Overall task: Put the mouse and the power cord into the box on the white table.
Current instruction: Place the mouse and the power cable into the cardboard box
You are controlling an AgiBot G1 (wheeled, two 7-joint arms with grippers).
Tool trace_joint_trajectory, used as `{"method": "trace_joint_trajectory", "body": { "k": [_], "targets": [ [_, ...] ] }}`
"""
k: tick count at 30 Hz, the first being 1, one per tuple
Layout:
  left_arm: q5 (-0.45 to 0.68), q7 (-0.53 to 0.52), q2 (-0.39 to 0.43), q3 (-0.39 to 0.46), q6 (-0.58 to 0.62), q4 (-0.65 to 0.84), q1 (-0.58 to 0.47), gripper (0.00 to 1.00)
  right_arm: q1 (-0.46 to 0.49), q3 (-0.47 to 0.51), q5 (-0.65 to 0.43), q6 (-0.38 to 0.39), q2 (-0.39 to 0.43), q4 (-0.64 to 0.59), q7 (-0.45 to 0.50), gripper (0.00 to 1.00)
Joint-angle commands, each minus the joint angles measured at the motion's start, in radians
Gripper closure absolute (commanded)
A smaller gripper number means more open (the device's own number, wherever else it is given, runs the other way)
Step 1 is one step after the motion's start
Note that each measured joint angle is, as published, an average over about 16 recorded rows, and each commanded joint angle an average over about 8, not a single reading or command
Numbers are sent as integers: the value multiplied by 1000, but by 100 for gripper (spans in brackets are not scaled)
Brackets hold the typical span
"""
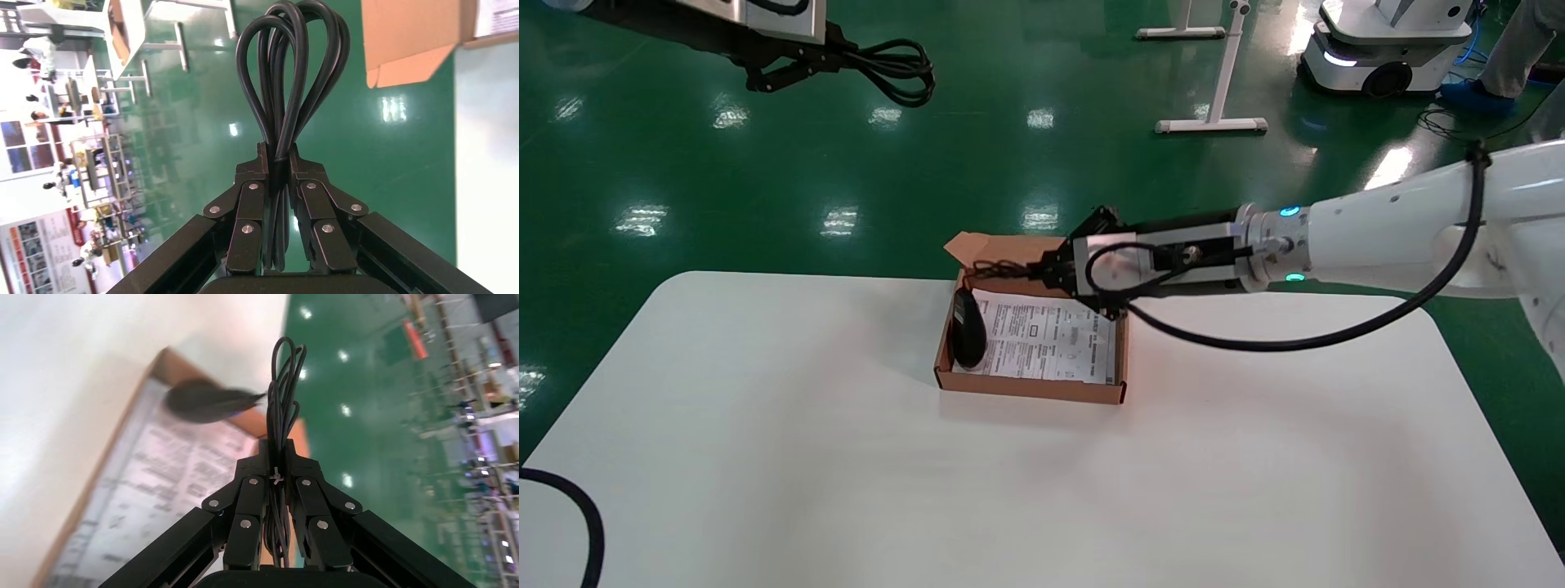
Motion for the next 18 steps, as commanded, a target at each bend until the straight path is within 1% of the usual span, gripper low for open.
{"method": "trace_joint_trajectory", "body": {
  "k": [1, 2, 8, 9, 10, 18],
  "targets": [
    [2, 3, -1, 2, 8, 6, -1, 100, -9, -9, -13, 6, -8, -5, -4, 83],
    [2, 4, -1, 2, 10, 7, -1, 100, -14, -13, -18, 9, -11, -3, -6, 74],
    [3, 8, -1, 2, 36, 17, 2, 100, -34, -30, -38, 27, -17, 16, -3, 11],
    [3, 8, -1, 2, 42, 18, 2, 100, -36, -31, -39, 29, -17, 20, -1, 3],
    [3, 8, -1, 3, 50, 20, 2, 100, -37, -33, -40, 31, -17, 23, 1, 0],
    [5, 8, 1, 4, 108, 25, -1, 100, -42, -38, -38, 40, -15, 38, 13, 0]
  ]
}}
